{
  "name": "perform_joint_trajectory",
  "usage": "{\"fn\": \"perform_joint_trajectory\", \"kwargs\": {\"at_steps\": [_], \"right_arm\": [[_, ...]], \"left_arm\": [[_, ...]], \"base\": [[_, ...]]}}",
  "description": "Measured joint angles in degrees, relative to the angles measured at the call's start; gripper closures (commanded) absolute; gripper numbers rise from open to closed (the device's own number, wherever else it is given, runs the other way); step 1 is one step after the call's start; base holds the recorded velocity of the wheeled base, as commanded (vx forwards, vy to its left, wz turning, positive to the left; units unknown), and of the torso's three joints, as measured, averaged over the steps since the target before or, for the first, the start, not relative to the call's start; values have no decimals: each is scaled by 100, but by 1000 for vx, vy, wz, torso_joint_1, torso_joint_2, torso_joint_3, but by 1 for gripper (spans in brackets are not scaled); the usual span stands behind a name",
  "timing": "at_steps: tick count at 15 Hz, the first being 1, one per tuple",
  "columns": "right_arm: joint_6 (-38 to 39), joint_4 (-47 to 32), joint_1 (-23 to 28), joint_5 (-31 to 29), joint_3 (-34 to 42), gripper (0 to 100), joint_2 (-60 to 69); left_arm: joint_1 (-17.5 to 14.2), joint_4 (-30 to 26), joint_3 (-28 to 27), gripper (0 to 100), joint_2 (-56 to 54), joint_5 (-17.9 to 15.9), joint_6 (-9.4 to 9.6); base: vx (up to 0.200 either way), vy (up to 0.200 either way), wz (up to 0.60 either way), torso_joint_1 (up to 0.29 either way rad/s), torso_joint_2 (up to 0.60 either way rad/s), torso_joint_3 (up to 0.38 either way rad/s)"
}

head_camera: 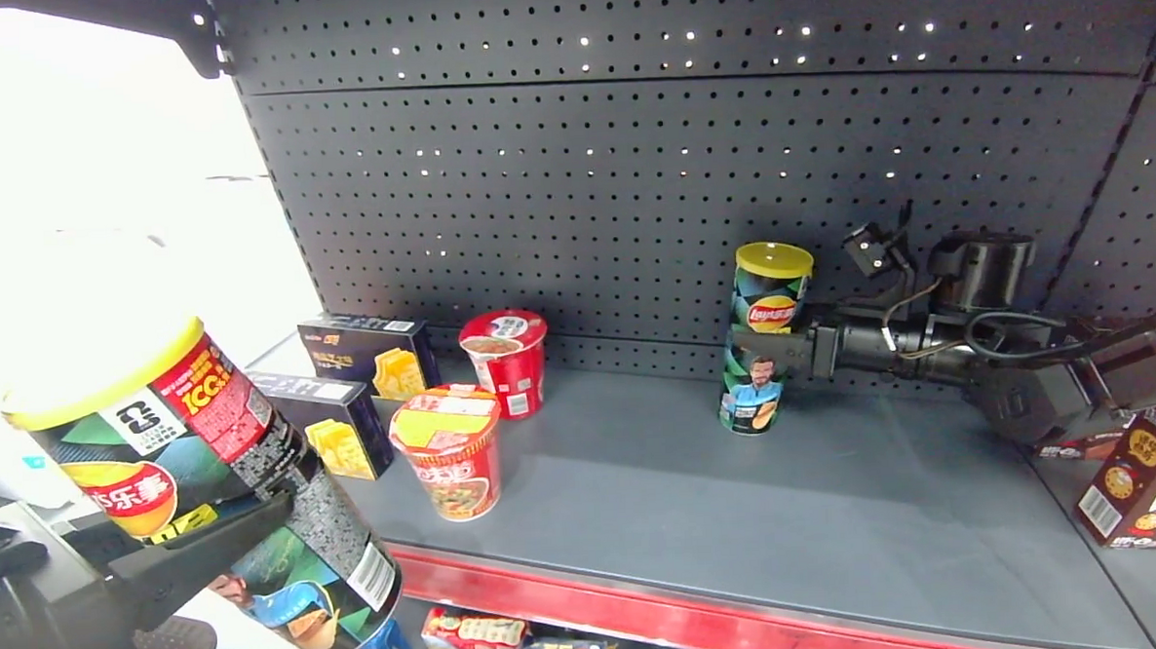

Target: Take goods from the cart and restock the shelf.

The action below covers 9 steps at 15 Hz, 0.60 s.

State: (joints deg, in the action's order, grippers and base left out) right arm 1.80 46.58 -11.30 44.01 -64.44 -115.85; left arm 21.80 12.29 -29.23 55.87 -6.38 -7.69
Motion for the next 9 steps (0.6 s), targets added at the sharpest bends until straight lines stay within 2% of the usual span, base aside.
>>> {"fn": "perform_joint_trajectory", "kwargs": {"at_steps": [5,9], "right_arm": [[16,77,-38,-84,-100,100,-155],[7,345,-55,-84,236,100,-89]], "left_arm": [[0,9,90,100,-6,-5,-2],[0,9,165,100,-15,-5,-2]], "base": [[0,0,0,0,0,0],[0,0,0,0,0,0]]}}
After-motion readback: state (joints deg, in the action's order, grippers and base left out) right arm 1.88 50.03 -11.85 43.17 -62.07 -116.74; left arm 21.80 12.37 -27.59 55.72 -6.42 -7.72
